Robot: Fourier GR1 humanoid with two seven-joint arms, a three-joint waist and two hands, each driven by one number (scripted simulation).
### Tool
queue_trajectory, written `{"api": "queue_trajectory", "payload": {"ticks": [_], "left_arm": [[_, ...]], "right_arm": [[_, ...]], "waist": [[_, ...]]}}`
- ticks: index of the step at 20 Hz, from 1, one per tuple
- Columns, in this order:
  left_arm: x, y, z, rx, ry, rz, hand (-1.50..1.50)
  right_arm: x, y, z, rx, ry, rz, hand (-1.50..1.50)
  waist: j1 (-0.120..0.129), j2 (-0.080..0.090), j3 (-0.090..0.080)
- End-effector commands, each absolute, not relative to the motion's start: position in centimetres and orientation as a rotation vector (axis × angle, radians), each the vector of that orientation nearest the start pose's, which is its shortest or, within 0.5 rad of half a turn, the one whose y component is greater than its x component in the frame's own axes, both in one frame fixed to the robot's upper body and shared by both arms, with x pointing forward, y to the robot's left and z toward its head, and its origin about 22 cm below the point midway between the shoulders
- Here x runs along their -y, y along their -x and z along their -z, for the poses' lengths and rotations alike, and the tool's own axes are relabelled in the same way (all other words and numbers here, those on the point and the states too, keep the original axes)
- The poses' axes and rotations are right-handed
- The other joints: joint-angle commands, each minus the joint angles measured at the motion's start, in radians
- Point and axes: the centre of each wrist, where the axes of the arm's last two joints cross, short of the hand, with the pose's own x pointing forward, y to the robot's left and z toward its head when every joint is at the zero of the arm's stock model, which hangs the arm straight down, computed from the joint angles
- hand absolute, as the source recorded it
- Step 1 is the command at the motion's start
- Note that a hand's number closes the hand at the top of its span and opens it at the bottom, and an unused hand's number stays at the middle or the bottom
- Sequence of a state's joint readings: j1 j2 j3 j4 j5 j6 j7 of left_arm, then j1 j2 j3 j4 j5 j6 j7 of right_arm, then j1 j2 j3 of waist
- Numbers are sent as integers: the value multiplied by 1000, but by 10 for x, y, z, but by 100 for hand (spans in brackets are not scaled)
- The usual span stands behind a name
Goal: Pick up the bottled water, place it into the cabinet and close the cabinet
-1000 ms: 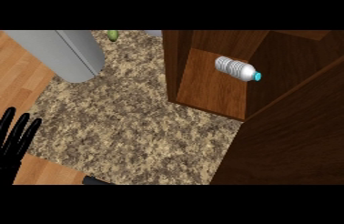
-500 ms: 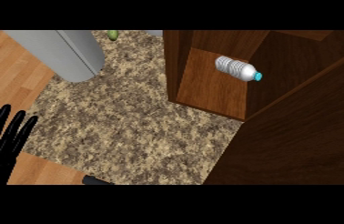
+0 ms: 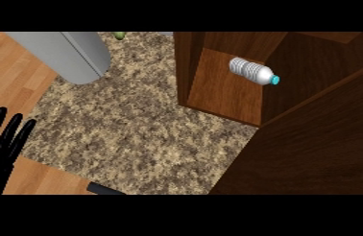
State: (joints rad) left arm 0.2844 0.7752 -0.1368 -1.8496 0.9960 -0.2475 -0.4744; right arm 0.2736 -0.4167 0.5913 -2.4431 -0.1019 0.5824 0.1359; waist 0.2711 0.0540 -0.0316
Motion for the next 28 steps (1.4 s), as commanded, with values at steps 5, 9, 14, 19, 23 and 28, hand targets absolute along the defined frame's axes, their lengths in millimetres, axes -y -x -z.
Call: {"api": "queue_trajectory", "payload": {"ticks": [5,9,14,19,23,28], "left_arm": [[-347,-177,-71,1871,577,-44,-150],[-350,-178,-72,1875,571,-37,-150],[-354,-181,-73,1867,556,-41,-150],[-356,-178,-67,1855,567,-59,-150],[-358,-179,-67,1842,561,-65,-150],[-364,-177,-69,1853,545,-70,-150]], "right_arm": [[159,-112,-126,1574,-1023,-983,150],[160,-125,-123,1589,-951,-929,150],[156,-154,-135,1611,-779,-1036,150],[141,-187,-140,1565,-678,-1103,150],[122,-215,-143,1531,-627,-1076,150],[93,-252,-149,1462,-574,-1035,150]], "waist": [[18,20,5],[2,16,6],[-16,4,7],[-11,-6,8],[-18,-8,13],[-19,-16,18]]}}
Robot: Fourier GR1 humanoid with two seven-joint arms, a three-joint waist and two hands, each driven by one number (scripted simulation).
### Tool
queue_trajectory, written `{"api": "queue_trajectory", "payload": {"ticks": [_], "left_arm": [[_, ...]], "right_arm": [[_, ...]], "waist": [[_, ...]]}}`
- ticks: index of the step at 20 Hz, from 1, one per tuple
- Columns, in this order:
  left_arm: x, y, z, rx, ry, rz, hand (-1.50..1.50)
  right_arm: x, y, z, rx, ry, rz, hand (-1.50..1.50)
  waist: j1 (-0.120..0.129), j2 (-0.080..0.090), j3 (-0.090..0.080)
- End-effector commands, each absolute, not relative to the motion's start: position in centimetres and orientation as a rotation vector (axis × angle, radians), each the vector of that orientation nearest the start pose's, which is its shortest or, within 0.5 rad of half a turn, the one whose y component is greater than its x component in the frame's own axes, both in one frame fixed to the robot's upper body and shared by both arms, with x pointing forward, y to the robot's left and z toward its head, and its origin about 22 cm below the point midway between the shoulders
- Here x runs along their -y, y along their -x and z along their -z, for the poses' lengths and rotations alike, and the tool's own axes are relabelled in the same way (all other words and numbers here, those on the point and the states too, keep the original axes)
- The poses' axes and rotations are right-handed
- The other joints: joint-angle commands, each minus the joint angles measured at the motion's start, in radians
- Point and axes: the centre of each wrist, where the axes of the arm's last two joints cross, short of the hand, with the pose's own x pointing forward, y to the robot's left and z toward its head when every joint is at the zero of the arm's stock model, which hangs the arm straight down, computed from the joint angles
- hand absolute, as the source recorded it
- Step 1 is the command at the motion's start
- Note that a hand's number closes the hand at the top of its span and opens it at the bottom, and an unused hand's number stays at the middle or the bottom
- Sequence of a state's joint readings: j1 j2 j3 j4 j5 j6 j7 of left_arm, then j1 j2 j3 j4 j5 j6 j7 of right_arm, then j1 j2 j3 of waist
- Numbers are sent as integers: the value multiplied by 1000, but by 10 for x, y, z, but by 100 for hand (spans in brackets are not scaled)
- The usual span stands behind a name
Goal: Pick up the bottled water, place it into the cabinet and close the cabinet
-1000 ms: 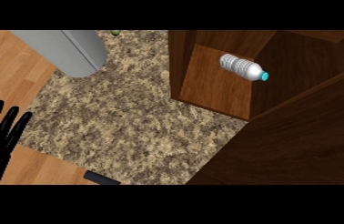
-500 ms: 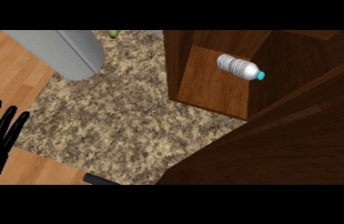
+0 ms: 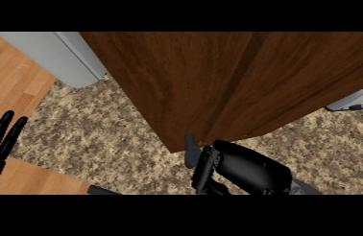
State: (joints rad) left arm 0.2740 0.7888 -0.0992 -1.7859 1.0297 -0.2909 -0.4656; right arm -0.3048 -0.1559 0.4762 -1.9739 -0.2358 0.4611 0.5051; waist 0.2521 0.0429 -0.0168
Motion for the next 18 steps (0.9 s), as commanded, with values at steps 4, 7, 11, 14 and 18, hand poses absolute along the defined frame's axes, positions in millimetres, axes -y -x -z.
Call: {"api": "queue_trajectory", "payload": {"ticks": [4,7,11,14,18], "left_arm": [[-369,-175,-65,1838,537,-93,-150],[-372,-174,-64,1855,546,-115,-150],[-374,-166,-57,1852,520,-122,-150],[-378,-168,-59,1866,532,-117,-150],[-379,-167,-58,1870,519,-120,-150]], "right_arm": [[65,-287,-169,1451,-526,-987,150],[55,-309,-187,1509,-441,-885,150],[48,-340,-198,1552,-332,-733,150],[42,-360,-204,1575,-280,-647,150],[32,-372,-209,1587,-259,-571,150]], "waist": [[-11,-3,7],[-29,-10,10],[-39,-11,12],[-51,-5,12],[-60,-2,12]]}}
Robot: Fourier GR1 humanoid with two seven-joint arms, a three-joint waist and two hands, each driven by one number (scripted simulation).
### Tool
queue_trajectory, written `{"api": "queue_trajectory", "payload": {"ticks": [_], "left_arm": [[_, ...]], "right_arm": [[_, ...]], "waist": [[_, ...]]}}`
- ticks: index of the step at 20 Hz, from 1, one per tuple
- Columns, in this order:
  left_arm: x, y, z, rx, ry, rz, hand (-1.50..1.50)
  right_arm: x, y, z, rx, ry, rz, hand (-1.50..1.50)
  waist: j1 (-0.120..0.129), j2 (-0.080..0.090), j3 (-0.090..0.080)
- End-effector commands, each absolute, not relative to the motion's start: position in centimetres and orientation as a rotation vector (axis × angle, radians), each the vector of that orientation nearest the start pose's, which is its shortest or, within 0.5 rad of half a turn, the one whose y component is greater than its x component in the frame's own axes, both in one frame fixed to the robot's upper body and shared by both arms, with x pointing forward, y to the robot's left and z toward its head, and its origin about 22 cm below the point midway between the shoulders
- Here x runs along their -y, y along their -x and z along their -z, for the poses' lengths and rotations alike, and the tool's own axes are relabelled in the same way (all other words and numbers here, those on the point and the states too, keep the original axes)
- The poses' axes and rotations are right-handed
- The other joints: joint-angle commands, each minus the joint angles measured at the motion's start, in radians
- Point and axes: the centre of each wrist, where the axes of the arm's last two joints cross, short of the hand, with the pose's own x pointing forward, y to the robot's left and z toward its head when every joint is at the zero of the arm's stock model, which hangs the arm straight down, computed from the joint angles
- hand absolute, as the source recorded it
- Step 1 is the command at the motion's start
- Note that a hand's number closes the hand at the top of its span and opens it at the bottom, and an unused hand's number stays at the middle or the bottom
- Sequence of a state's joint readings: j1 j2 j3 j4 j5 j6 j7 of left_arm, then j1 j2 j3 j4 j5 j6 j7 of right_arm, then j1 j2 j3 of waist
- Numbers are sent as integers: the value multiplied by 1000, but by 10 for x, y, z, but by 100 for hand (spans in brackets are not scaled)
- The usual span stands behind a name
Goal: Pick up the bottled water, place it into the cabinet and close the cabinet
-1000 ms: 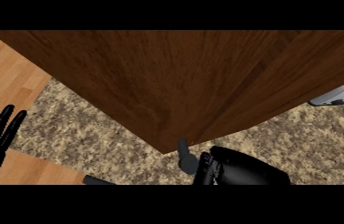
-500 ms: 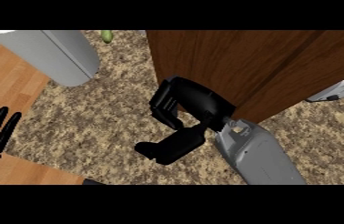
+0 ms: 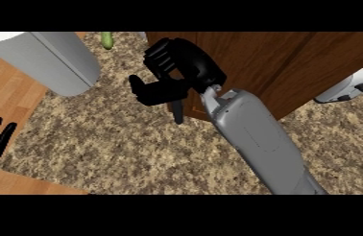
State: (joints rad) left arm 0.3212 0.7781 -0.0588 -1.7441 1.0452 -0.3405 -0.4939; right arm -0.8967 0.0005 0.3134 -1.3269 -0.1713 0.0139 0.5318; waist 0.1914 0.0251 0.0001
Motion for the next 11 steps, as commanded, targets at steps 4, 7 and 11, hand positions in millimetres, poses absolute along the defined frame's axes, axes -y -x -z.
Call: {"api": "queue_trajectory", "payload": {"ticks": [4,7,11], "left_arm": [[-380,-164,-56,1869,519,-140,-150],[-385,-165,-63,1878,514,-135,-150],[-387,-158,-55,1863,512,-157,-150]], "right_arm": [[39,-381,-206,1575,-270,-420,-150],[36,-383,-206,1558,-294,-368,-150],[31,-384,-203,1562,-305,-342,-150]], "waist": [[-16,14,-3],[-15,16,-2],[-19,15,-3]]}}
